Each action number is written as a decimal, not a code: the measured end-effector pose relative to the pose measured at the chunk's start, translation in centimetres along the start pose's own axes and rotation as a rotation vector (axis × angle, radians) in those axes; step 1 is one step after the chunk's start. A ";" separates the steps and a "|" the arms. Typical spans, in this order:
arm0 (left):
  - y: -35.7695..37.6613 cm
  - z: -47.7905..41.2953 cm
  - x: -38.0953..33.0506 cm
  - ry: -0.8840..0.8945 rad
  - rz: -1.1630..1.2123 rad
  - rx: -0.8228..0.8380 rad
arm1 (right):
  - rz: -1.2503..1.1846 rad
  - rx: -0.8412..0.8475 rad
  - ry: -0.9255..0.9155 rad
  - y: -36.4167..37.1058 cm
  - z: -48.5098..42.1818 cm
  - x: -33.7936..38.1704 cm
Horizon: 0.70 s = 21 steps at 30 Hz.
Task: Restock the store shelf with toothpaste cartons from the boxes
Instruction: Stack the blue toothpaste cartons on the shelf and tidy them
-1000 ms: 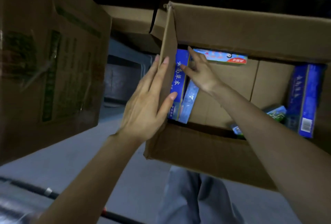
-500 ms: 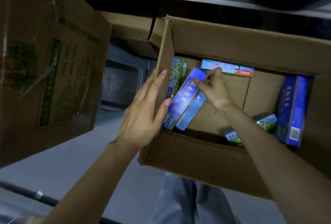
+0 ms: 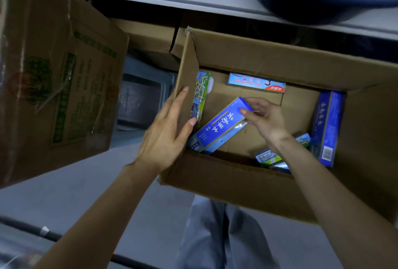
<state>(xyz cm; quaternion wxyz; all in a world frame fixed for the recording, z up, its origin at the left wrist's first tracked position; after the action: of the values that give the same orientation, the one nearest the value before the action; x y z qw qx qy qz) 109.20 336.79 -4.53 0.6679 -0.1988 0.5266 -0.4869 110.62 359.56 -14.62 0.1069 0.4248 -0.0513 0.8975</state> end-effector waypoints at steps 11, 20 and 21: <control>-2.8 1.7 -5.8 0.020 0.012 -0.023 | -0.283 0.041 -0.015 -4.0 5.6 10.7; -3.6 1.2 -6.5 -0.209 0.114 0.306 | -0.474 0.106 0.114 -2.9 8.5 12.2; -3.8 1.4 -6.4 -0.208 0.131 0.351 | -0.490 0.124 0.131 -2.3 8.8 12.2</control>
<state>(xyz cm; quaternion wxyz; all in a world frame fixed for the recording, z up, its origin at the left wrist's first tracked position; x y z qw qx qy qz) 108.94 340.27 2.17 0.7733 -0.0936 0.3739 -0.5035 110.27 362.01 0.40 0.2979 0.3713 0.1151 0.8718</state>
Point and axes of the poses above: each hand's wrist, its own z-axis away from the middle knuckle, its own y-axis out of the palm, x = y × z, the point moved 6 cm from there along -z, towards the middle knuckle, and after that the axes turned 8 degrees about -z, right-handed, at the moved point
